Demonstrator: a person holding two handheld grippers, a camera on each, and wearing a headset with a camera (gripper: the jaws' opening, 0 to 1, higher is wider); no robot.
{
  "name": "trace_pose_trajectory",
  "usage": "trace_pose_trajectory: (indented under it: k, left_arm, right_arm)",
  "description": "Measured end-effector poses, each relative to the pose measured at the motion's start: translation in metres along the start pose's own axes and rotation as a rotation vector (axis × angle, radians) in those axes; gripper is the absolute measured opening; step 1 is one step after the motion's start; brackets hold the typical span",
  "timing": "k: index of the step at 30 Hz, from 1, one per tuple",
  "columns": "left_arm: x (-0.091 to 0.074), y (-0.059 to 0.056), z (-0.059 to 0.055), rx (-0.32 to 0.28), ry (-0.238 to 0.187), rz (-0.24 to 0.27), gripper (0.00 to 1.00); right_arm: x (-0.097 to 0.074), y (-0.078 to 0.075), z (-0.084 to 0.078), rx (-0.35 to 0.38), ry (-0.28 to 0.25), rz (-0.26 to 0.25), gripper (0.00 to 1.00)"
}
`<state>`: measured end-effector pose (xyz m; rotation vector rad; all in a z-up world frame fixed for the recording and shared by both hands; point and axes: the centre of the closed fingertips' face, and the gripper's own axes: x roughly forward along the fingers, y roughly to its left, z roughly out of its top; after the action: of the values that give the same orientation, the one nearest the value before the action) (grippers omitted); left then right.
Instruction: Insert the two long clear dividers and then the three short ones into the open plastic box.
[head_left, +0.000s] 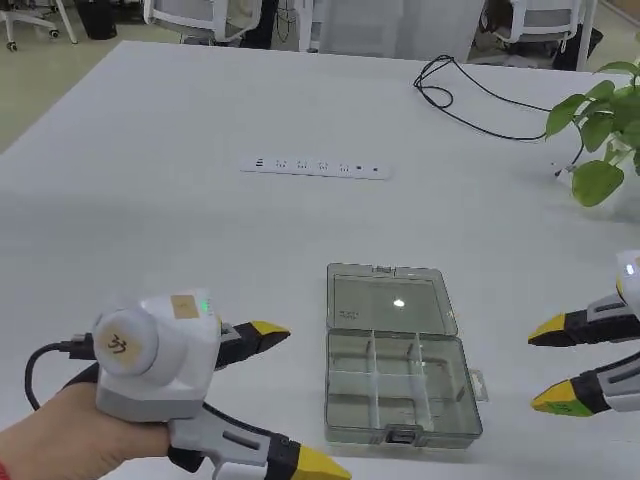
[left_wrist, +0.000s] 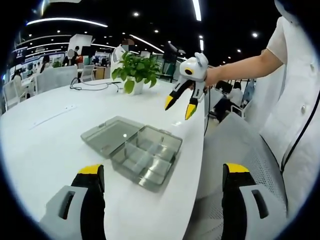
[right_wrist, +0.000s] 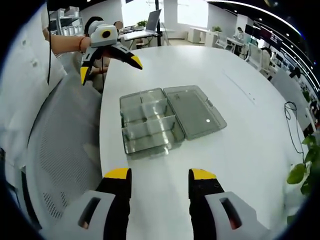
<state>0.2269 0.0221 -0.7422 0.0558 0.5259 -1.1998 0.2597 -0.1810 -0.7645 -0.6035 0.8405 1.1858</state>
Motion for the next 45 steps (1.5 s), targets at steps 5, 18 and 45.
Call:
trace_pose_trajectory:
  k: [5,18,45]
  left_arm:
    - [-0.001,0.001,-0.001,-0.004,0.002,0.003,1.0]
    - [-0.003,0.003,-0.001,-0.007,0.01,0.009,1.0]
    - [-0.005,0.004,-0.002,-0.024,0.016,0.014,1.0]
  right_arm:
    - [-0.003,-0.005,-0.028,-0.005,0.066,-0.003,0.47]
    - [-0.003,-0.02,-0.101,-0.101,0.301,0.015,0.48]
    - [0.007,-0.029,-0.136,-0.217,0.434,0.054,0.4]
